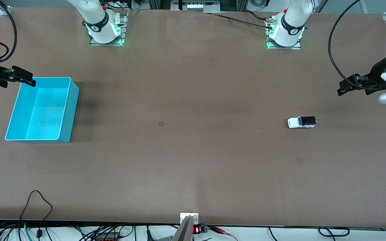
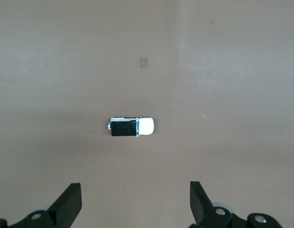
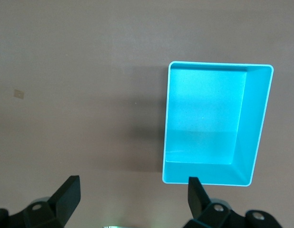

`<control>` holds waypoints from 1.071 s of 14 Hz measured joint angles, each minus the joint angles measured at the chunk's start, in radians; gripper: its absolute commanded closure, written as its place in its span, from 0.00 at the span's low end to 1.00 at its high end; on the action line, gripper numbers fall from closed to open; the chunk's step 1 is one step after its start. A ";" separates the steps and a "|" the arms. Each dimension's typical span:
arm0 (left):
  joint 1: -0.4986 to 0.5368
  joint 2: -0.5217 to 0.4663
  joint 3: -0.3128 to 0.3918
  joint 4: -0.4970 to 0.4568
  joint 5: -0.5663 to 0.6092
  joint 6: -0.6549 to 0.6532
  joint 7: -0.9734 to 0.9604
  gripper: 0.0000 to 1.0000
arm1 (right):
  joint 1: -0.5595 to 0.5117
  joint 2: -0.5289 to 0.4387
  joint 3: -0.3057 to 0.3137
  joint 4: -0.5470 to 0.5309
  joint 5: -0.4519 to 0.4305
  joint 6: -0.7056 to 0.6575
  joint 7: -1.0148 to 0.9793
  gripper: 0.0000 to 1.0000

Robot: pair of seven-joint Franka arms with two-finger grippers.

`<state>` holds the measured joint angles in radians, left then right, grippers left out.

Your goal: Wind and store white jeep toy

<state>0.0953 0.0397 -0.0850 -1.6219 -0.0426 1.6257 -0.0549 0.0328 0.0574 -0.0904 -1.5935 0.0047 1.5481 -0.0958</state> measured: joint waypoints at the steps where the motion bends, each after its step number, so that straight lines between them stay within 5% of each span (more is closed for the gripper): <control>1: 0.000 -0.001 0.000 -0.001 0.000 0.000 0.000 0.00 | 0.000 0.000 0.000 0.000 0.000 0.000 0.000 0.00; 9: -0.001 0.008 -0.002 -0.049 0.000 0.001 0.041 0.00 | 0.000 0.000 0.003 0.000 0.000 0.000 0.000 0.00; 15: -0.003 0.173 -0.006 -0.073 0.000 0.029 0.138 0.00 | 0.000 0.041 0.003 -0.004 -0.001 -0.004 0.000 0.00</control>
<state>0.0923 0.2127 -0.0915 -1.6953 -0.0423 1.6544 0.0832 0.0326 0.0981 -0.0877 -1.5979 0.0042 1.5438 -0.0961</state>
